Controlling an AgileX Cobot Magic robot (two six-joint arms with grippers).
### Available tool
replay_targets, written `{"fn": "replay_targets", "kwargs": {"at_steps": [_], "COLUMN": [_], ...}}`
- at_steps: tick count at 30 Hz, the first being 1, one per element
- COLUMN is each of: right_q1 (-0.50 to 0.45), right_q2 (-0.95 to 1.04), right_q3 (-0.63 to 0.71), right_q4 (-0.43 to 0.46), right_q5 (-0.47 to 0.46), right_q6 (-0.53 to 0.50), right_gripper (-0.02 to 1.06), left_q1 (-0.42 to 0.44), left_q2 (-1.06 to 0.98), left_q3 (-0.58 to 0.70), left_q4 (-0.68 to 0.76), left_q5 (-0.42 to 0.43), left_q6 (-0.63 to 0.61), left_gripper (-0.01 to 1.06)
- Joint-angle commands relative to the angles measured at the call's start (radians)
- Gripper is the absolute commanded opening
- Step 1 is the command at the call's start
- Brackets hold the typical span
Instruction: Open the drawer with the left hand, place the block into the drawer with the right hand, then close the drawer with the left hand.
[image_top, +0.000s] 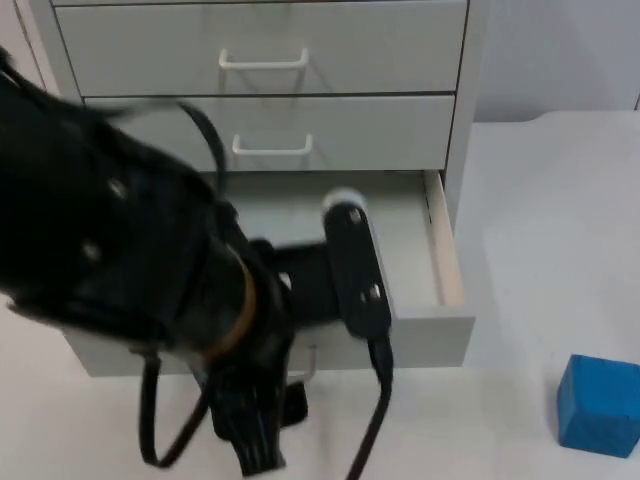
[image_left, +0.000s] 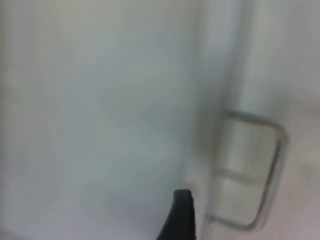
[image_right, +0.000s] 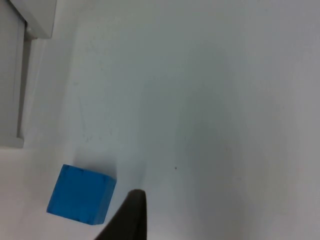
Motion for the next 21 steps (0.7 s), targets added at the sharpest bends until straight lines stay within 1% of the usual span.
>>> {"fn": "replay_targets", "kwargs": {"at_steps": [1,2,3,6,7,8,10,12,13,17,19,21], "right_q1": [-0.005,-0.005,-0.005,-0.005,-0.005,-0.005,-0.005,-0.005,-0.005,-0.005,-0.005,-0.005], "right_q2": [-0.002,-0.002,-0.002,-0.002,-0.002,-0.002,-0.002,-0.002,-0.002,-0.002,-0.002,-0.002], "right_q3": [-0.006,-0.006,-0.006,-0.006,-0.006,-0.006,-0.006,-0.006,-0.006,-0.006,-0.006,-0.006], "right_q4": [-0.005,-0.005,-0.005,-0.005,-0.005,-0.005,-0.005,-0.003,-0.003,-0.002,-0.002,-0.002], "right_q5": [-0.002,-0.002,-0.002,-0.002,-0.002,-0.002,-0.002,0.0,0.0,0.003,0.003,0.005], "right_q6": [-0.007,-0.007,-0.007,-0.007,-0.007,-0.007,-0.007,-0.007,-0.007,-0.007,-0.007,-0.007], "right_gripper": [1.05,1.05,1.05,1.05,1.05,1.05,1.05,1.05,1.05,1.05,1.05,1.05], "left_q1": [-0.003,-0.003,-0.003,-0.003,-0.003,-0.003,-0.003,-0.003,-0.003,0.001,0.004,0.04], "left_q2": [-0.073,-0.103,-0.103,-0.212,-0.249,-0.249,-0.319,-0.394,-0.394,-0.526,-0.545,-0.588], "left_q3": [-0.003,-0.003,-0.003,-0.003,-0.003,-0.003,-0.003,-0.003,-0.003,-0.003,-0.003,-0.003], "left_q4": [-0.097,-0.133,-0.133,-0.278,-0.311,-0.311,-0.367,-0.38,-0.38,-0.398,-0.398,-0.401], "left_q5": [0.023,0.032,0.032,0.049,0.06,0.06,0.092,0.129,0.129,0.169,0.174,0.194], "left_q6": [0.035,0.071,0.071,0.176,0.191,0.191,0.215,0.219,0.219,0.219,0.219,0.219], "left_gripper": [0.73,0.73,0.73,0.73,0.73,0.73,0.73,0.73,0.73,0.73,0.73,0.73]}}
